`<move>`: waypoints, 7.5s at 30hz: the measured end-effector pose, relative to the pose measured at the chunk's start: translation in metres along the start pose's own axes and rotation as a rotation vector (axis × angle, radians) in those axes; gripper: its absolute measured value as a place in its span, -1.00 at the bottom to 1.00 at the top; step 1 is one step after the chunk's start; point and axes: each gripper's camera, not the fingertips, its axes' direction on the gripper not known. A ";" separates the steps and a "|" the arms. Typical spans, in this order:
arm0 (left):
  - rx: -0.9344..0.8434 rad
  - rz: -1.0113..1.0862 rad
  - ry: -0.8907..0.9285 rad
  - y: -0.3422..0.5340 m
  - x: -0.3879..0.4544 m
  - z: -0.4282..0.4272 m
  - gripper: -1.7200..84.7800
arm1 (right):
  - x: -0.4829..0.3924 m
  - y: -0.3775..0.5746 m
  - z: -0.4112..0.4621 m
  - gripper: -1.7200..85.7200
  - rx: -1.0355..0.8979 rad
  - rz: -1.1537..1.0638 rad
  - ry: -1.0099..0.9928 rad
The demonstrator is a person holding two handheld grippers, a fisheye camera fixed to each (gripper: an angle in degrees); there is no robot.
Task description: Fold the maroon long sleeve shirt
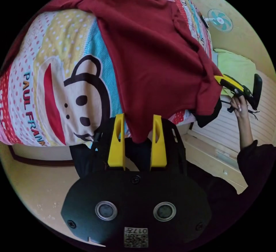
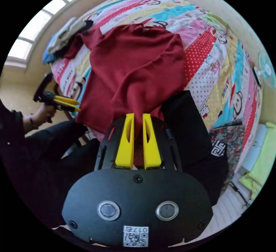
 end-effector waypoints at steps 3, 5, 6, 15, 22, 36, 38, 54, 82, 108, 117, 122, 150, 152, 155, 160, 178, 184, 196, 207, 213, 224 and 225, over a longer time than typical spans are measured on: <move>0.031 -0.046 0.048 -0.002 -0.015 -0.016 -0.64 | 0.125 0.049 -0.065 -0.85 0.302 0.343 -0.357; 0.027 -0.065 0.056 -0.004 -0.022 -0.017 -0.64 | 0.219 0.134 -0.074 -0.85 0.647 0.797 -0.614; 0.025 -0.075 0.060 -0.007 -0.026 -0.016 -0.63 | 0.232 0.156 -0.069 -0.85 0.720 0.890 -0.663; -0.049 -0.132 -0.058 -0.037 -0.018 0.008 -0.73 | 0.172 0.158 0.010 -0.65 0.371 0.728 -0.504; -0.180 0.002 -0.071 -0.016 -0.039 -0.060 -0.88 | 0.120 0.133 0.040 -0.91 -0.005 0.441 -0.454; 0.252 -0.358 -0.022 -0.015 -0.191 -0.164 -0.68 | 0.063 0.166 0.076 -0.91 -0.138 0.439 -0.136; 0.395 -0.383 -0.069 -0.042 -0.221 -0.195 -0.66 | 0.047 0.143 0.080 -0.91 -0.174 0.349 -0.094; 0.694 -0.476 -0.154 0.013 -0.323 -0.249 -0.88 | -0.050 0.035 0.136 -0.94 -0.244 0.154 -0.063; 1.219 -0.656 0.631 0.223 -0.482 -0.170 -0.88 | -0.118 -0.088 0.171 -0.94 0.068 0.025 0.296; 0.377 0.234 0.137 -0.019 -0.031 0.023 -0.74 | 0.041 0.123 -0.002 -0.82 0.456 0.587 0.315; 0.361 -0.103 0.122 -0.019 -0.052 0.028 -0.67 | 0.125 0.100 0.060 -0.68 -0.030 0.415 0.278; 0.292 -0.007 0.044 -0.012 -0.020 0.030 -0.68 | 0.139 0.153 -0.108 -0.88 0.463 0.448 0.080; 0.566 -0.131 0.225 0.015 -0.084 -0.071 -0.56 | 0.020 0.017 -0.038 -0.64 0.324 0.222 -0.263; 0.593 -0.143 0.196 -0.015 -0.087 -0.081 -0.53 | 0.029 0.009 -0.005 -0.60 0.222 0.251 -0.029; 0.508 -0.197 0.213 -0.077 -0.094 -0.063 -0.46 | 0.048 -0.006 0.065 -0.56 0.079 0.296 -0.016; 0.396 -0.257 -0.133 -0.110 -0.029 -0.042 -0.55 | 0.035 0.006 0.121 -0.58 0.231 0.508 -0.056; 0.650 -0.046 -0.024 -0.221 -0.009 -0.289 -0.69 | -0.005 -0.136 0.001 -0.75 0.624 0.483 -0.123; 0.407 0.034 -0.029 -0.173 -0.049 -0.232 -0.62 | -0.016 -0.092 0.087 -0.68 0.373 0.424 -0.083; 0.251 -0.178 -0.222 -0.017 -0.134 -0.122 -0.64 | -0.045 0.099 0.233 -0.76 0.228 0.641 -0.235; -0.197 -0.090 0.067 0.130 -0.138 -0.127 -0.91 | -0.093 0.231 0.168 -0.89 -0.133 0.417 -0.224; 0.098 -0.150 0.523 0.126 -0.160 -0.191 -0.90 | -0.038 0.251 0.107 -0.89 0.219 0.536 -0.668; 0.369 -0.149 0.248 -0.145 -0.158 -0.230 -0.68 | 0.104 -0.072 0.117 -0.79 0.413 0.449 -0.170; 0.394 -0.157 0.212 -0.137 -0.155 -0.230 -0.65 | 0.097 -0.080 0.116 -0.78 0.406 0.424 -0.131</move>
